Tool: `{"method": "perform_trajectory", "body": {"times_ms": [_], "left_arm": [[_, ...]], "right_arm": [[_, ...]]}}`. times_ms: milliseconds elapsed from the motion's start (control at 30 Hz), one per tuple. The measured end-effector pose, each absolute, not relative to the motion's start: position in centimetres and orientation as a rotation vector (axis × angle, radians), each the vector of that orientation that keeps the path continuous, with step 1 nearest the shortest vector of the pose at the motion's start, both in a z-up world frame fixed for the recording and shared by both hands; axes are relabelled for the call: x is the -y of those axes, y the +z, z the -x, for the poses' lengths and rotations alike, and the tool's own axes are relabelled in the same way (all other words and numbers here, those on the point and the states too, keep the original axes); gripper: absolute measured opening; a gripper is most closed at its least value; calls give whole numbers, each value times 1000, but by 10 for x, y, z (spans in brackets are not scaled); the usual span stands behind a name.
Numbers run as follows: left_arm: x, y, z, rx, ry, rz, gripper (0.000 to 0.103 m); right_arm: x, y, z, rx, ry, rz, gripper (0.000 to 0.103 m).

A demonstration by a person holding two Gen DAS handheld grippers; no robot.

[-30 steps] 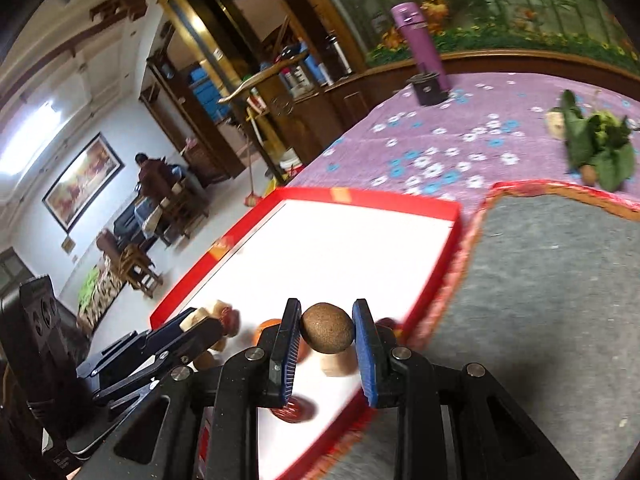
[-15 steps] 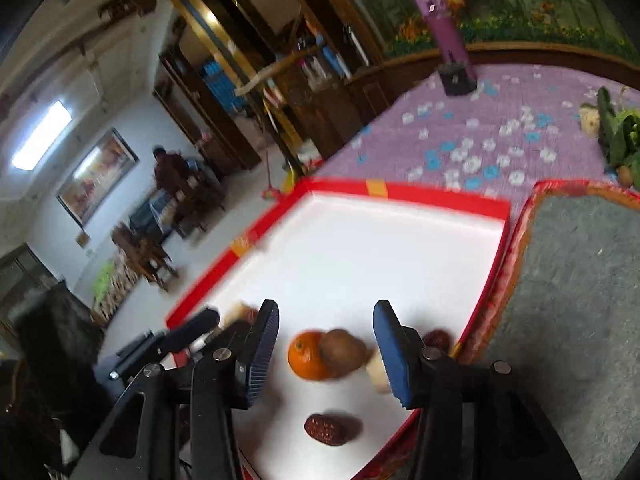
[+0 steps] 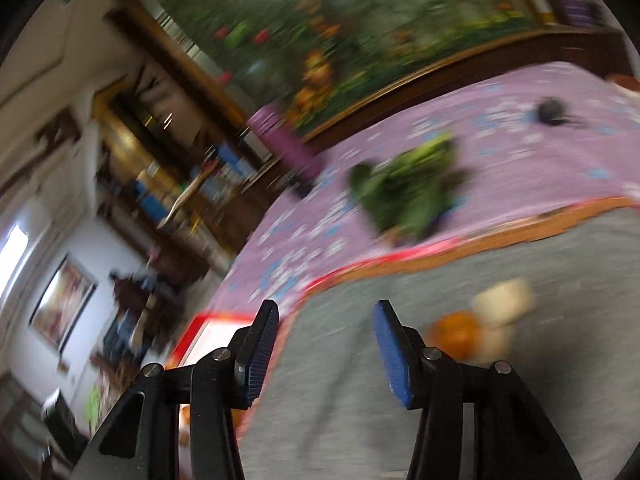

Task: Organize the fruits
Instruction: 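Move both open tools back over the gray mat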

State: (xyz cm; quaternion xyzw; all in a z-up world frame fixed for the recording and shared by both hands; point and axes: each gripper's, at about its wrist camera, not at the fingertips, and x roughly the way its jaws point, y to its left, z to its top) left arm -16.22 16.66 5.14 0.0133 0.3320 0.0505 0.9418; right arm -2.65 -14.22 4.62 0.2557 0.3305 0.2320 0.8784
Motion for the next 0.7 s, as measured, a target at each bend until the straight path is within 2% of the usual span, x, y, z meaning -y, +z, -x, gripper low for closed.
{"method": "perform_trajectory", "body": {"times_ms": [233,700], "left_arm": [[-113,49,154,-707,-4,-90,62],[-64,29,144,-802,-85,-153,62]], "right_arm": [[223,21,23,-705,385,-693,48],[233,6,19,-799,416,-791,48]]}}
